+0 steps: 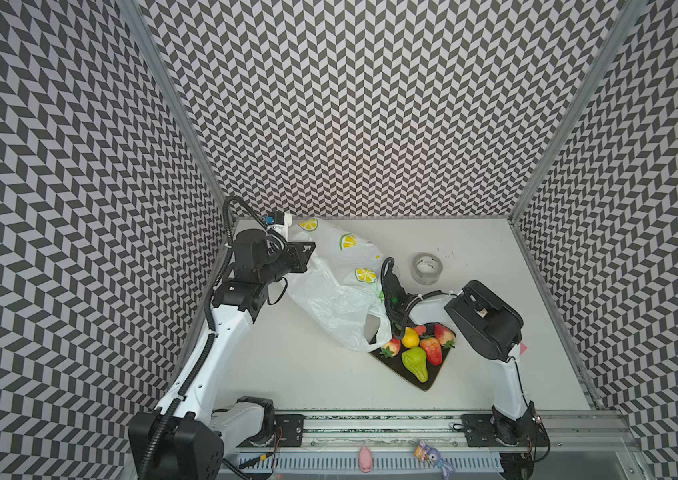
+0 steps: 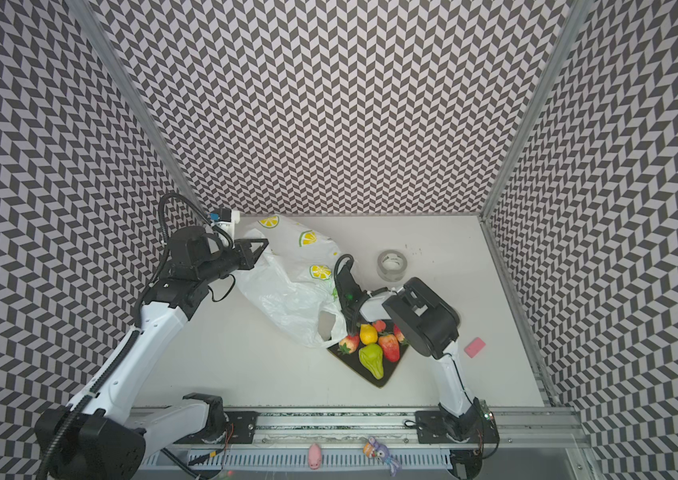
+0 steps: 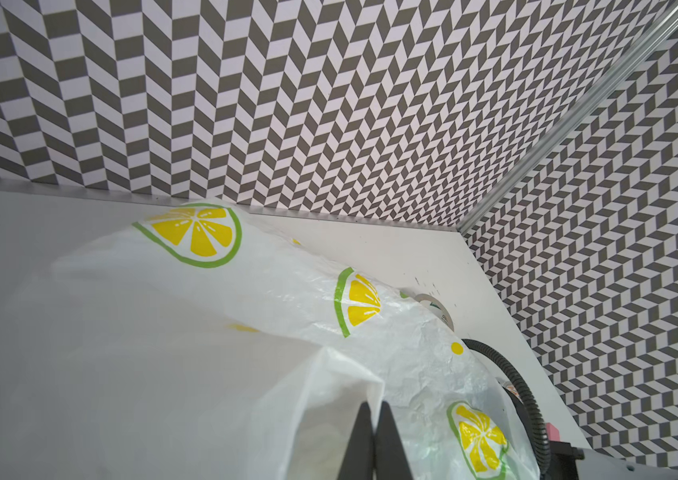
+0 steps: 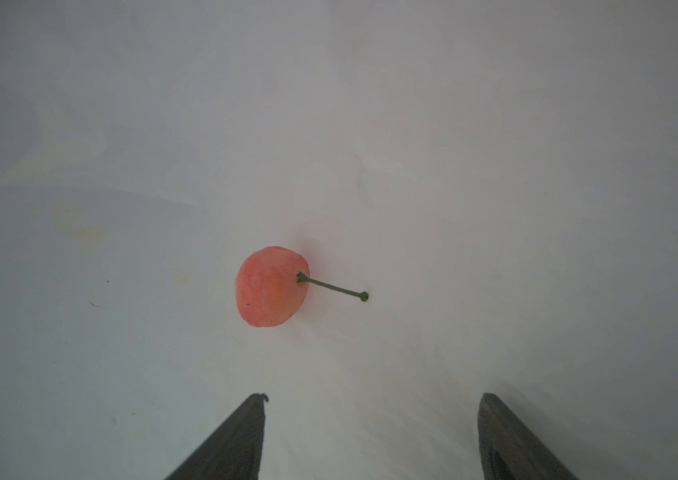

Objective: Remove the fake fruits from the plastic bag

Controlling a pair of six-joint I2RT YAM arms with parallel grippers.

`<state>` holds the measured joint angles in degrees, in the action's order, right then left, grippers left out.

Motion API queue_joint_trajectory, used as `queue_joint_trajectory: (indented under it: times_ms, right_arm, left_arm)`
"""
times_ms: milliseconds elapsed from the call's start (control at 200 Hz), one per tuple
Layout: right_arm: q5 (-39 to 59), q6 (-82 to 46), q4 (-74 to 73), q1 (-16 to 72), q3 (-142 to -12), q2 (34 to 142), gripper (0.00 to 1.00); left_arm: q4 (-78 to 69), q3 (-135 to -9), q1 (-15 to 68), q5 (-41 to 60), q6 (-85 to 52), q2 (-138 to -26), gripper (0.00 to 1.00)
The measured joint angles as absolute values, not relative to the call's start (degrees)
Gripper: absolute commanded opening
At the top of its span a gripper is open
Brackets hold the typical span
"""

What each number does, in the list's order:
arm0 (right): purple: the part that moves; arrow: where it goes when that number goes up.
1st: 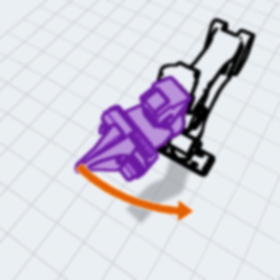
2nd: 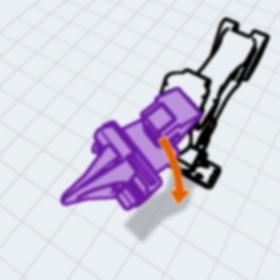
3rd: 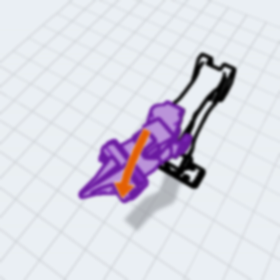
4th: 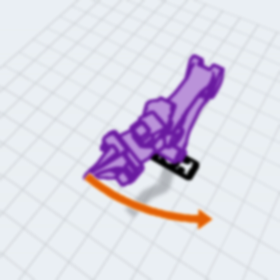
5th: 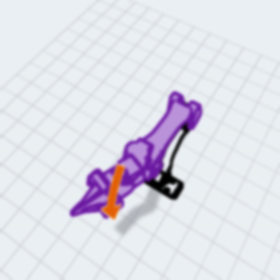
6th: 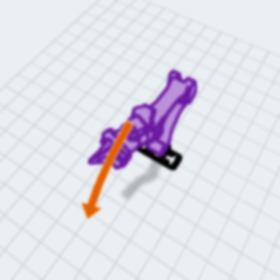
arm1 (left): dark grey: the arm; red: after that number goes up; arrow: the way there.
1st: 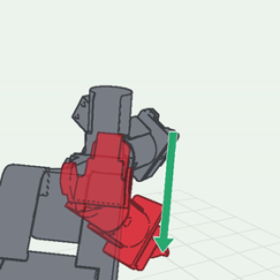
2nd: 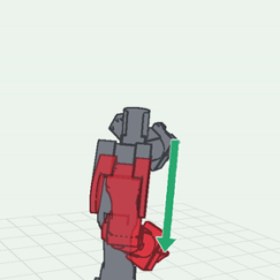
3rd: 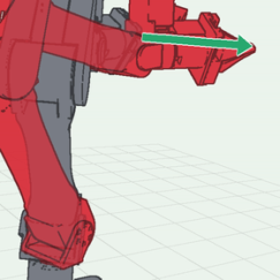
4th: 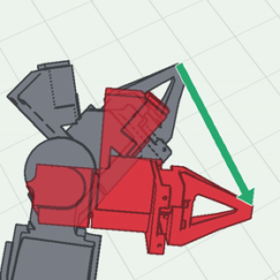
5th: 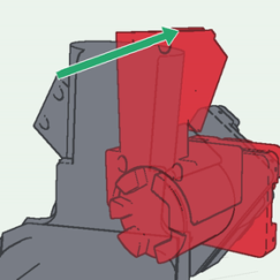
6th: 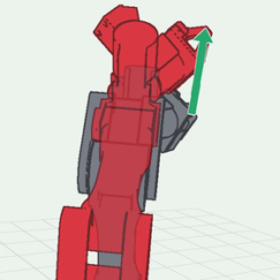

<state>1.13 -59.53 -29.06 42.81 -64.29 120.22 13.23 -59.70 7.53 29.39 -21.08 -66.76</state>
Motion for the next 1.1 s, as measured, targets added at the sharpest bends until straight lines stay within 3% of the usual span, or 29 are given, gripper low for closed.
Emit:
queue_joint_trajectory:
  times_ms: [280, 866, 1096]
  right_arm:
    - [-1.78, -54.61, -21.69, 44.84, -74.65, 121.25, 0.82]
    - [-10.28, -48.45, -6.24, 45.93, -96.68, 134.96, 0.84]
    - [-12.86, -45.08, -4.62, 48.05, -95.33, 134.93, 0.82]
  left_arm:
    - [11.38, -57.91, 7.09, 33.56, -22.15, -69.63, 0.0]
    - [9.93, -50.74, 7.9, 36.8, -25.41, -66.78, 0.0]
    - [9.41, -48.82, 7.51, 36.16, -25.36, -65.28, 0.0]
